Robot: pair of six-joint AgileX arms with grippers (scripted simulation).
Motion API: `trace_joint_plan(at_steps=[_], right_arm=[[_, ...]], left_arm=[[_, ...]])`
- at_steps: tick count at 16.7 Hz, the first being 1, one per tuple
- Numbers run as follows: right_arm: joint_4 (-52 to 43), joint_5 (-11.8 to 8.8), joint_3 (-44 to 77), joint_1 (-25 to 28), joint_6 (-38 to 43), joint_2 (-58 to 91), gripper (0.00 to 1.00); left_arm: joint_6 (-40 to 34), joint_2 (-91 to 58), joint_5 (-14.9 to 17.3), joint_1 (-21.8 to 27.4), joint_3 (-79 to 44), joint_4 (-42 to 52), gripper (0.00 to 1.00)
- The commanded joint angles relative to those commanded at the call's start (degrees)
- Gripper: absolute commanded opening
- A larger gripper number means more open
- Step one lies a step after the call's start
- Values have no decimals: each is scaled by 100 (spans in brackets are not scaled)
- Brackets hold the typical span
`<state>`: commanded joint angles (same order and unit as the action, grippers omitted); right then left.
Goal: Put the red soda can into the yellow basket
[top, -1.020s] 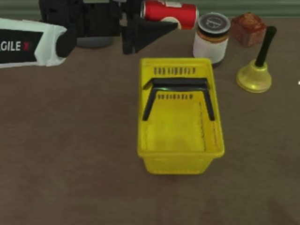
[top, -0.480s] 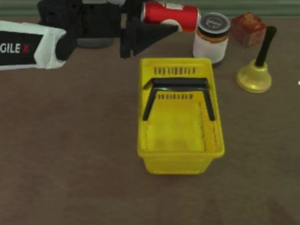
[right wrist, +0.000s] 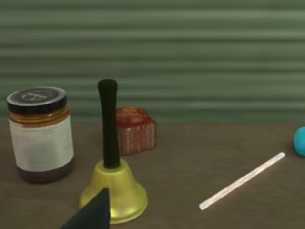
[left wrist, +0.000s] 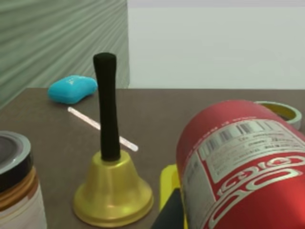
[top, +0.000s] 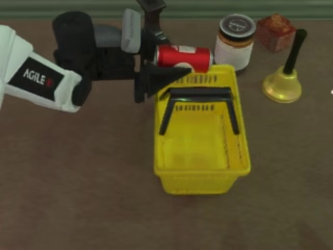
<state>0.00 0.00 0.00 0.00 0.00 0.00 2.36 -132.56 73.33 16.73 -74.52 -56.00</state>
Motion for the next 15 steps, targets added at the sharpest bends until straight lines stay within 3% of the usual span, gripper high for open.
trace_joint_plan(at_steps=[5, 15], right_arm=[[0, 0, 0, 0, 0, 0, 100], [0, 0, 0, 0, 0, 0, 100]], left_arm=[[-1, -74, -4, -8, 40, -95, 0], [-1, -74, -4, -8, 40, -95, 75]])
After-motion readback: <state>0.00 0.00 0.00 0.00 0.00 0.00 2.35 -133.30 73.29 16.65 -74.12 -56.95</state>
